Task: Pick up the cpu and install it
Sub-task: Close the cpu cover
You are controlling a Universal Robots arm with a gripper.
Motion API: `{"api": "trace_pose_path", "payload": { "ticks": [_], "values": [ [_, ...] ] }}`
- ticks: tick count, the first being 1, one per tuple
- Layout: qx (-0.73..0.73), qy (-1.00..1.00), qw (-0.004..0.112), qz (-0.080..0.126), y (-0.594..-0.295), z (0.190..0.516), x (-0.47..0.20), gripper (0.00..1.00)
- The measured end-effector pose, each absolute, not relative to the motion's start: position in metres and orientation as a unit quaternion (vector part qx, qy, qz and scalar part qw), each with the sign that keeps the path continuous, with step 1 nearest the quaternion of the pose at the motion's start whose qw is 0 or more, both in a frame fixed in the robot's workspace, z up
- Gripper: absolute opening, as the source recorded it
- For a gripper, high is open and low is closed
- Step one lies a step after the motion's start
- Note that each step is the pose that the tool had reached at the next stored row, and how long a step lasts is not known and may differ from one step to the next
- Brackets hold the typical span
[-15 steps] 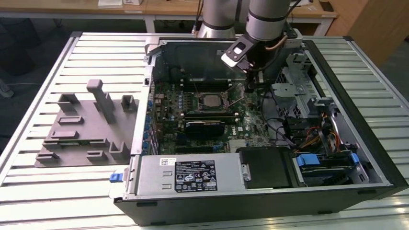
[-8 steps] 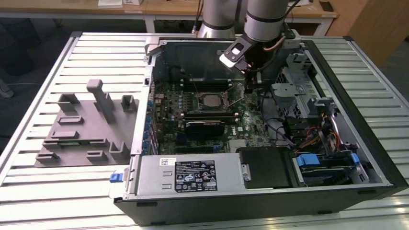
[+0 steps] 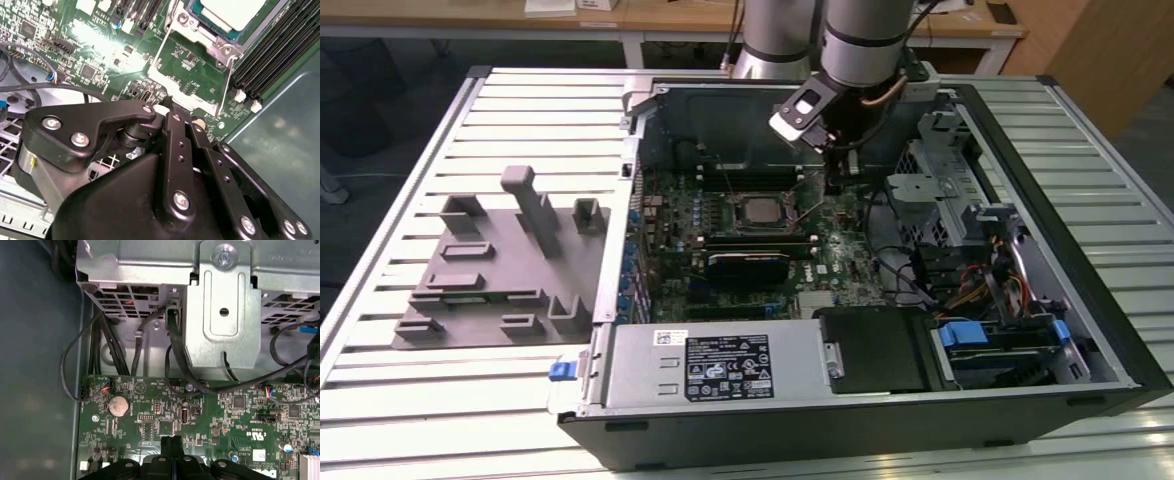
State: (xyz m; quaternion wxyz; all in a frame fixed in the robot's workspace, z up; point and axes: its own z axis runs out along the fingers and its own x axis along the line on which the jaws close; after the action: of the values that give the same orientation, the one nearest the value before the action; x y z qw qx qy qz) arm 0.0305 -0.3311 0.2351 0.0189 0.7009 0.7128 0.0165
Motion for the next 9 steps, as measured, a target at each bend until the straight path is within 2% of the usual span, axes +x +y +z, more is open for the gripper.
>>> {"api": "trace_pose_path", "payload": {
  "ticks": [9],
  "values": [
    [0.701,0.713,0.019,0.017,-0.3311,0.2349,0.0209,0.11]
  ]
}}
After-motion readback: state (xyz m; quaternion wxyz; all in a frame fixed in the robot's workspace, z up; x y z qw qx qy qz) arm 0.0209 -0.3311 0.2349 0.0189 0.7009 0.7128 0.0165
